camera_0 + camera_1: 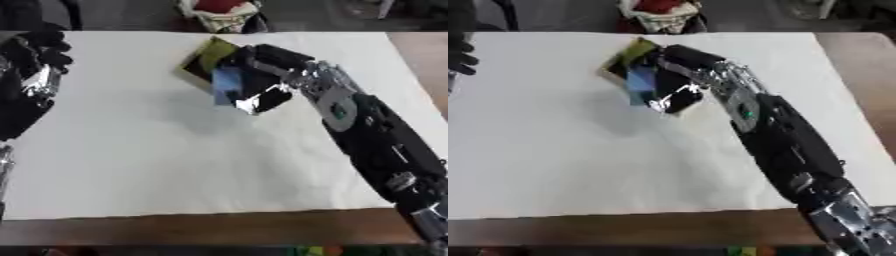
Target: Pick up objects on the table and place them in the box.
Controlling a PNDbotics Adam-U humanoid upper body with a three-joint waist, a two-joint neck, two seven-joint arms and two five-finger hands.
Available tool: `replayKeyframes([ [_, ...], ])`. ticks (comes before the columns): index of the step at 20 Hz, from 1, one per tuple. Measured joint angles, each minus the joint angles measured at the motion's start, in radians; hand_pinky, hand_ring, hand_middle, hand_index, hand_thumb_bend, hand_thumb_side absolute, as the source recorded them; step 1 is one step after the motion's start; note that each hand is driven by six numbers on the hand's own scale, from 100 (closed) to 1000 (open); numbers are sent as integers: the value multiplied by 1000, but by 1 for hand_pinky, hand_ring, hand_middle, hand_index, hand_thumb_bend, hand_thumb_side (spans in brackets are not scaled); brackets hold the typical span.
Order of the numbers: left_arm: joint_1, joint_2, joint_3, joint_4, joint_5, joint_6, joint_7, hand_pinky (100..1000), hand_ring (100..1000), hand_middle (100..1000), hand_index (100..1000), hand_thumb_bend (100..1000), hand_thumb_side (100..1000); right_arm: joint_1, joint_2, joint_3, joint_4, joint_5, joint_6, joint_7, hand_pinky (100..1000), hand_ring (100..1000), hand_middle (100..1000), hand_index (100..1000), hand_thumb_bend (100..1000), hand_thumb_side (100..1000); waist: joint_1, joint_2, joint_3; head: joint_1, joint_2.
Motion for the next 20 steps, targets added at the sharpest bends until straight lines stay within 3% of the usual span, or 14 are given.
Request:
replayKeyframes([
  [5,-3,-9,-5,0,4,-1,-5,624,648,643,784,100,614,-47,8,-110,162,135,69,-92,758,739,553,924,100,301,6,4,23,-22,0],
  [9,-10,-19,-11,0,7,-2,-11,624,648,643,785,100,614,-73,29,-175,251,218,109,-177,771,760,651,949,100,367,7,10,40,-40,0],
  [14,-11,-20,-16,0,8,-1,-12,625,647,642,785,100,618,-76,51,-197,289,296,116,-233,804,810,842,996,167,545,7,11,45,-47,0],
  [17,-11,-22,-16,0,8,-1,-13,625,647,641,785,100,619,-75,56,-199,295,327,113,-246,821,836,910,1000,187,573,6,12,45,-49,0],
  [20,-11,-24,-16,0,8,-1,-13,624,647,640,785,100,620,-72,57,-199,295,337,107,-251,821,837,919,1000,174,557,3,12,41,-49,0],
])
